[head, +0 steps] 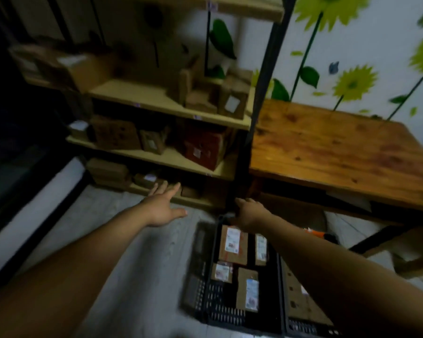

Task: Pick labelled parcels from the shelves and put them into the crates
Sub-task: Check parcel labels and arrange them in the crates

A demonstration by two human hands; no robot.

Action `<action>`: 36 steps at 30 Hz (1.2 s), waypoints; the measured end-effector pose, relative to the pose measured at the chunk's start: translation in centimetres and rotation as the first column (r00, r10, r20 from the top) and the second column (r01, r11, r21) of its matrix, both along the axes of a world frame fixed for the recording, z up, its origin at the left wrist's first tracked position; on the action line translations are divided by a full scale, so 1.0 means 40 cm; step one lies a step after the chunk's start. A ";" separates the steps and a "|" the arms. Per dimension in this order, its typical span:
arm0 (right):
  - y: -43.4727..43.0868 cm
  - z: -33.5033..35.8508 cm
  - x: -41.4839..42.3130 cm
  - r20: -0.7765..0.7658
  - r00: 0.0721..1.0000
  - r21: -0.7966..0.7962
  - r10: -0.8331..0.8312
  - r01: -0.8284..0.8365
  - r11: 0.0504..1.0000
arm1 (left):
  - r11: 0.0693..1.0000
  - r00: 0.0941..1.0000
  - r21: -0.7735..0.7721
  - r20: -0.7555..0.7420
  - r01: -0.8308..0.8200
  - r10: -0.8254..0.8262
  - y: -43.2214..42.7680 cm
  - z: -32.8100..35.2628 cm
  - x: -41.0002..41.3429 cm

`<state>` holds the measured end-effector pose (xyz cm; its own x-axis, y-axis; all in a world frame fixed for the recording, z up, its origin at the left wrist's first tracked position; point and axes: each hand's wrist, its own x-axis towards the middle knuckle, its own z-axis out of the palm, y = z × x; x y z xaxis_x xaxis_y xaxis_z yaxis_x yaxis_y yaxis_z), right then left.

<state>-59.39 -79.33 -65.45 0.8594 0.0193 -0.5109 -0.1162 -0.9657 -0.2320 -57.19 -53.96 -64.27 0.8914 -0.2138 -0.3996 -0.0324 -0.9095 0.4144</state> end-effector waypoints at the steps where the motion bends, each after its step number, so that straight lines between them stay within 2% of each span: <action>1: 0.020 0.031 0.031 0.024 1.000 0.009 0.009 -0.010 1.000 | 1.000 1.000 -0.006 0.021 -0.016 0.016 0.022 0.029 0.026; 4: 0.066 0.096 0.134 0.110 0.993 0.063 0.042 -0.049 0.997 | 0.999 0.998 -0.011 0.053 -0.034 0.034 0.074 0.104 0.117; 8: 0.125 0.177 0.294 0.181 0.981 0.052 0.063 -0.074 0.996 | 0.999 0.994 0.020 0.108 -0.032 0.030 0.117 0.188 0.248; 14: 0.202 0.255 0.522 0.250 0.968 0.130 0.002 -0.036 0.991 | 0.999 0.993 0.020 0.111 -0.044 0.042 0.182 0.303 0.465; 19: 0.269 0.321 0.680 0.288 0.958 0.074 0.003 -0.025 0.997 | 1.000 0.983 0.002 0.182 -0.029 0.028 0.250 0.350 0.641; 24: 0.350 0.341 0.830 0.351 0.926 0.145 -0.135 0.088 0.986 | 0.996 0.987 -0.063 0.157 0.056 -0.046 0.305 0.368 0.841; 30: 0.427 0.338 0.982 0.324 0.904 0.156 -0.280 0.241 0.958 | 0.975 0.976 -0.094 0.105 0.203 -0.193 0.325 0.382 1.041; 36: 0.435 0.321 1.121 0.310 0.874 0.189 -0.375 0.331 0.925 | 0.958 0.978 -0.197 0.003 0.207 -0.211 0.245 0.374 1.201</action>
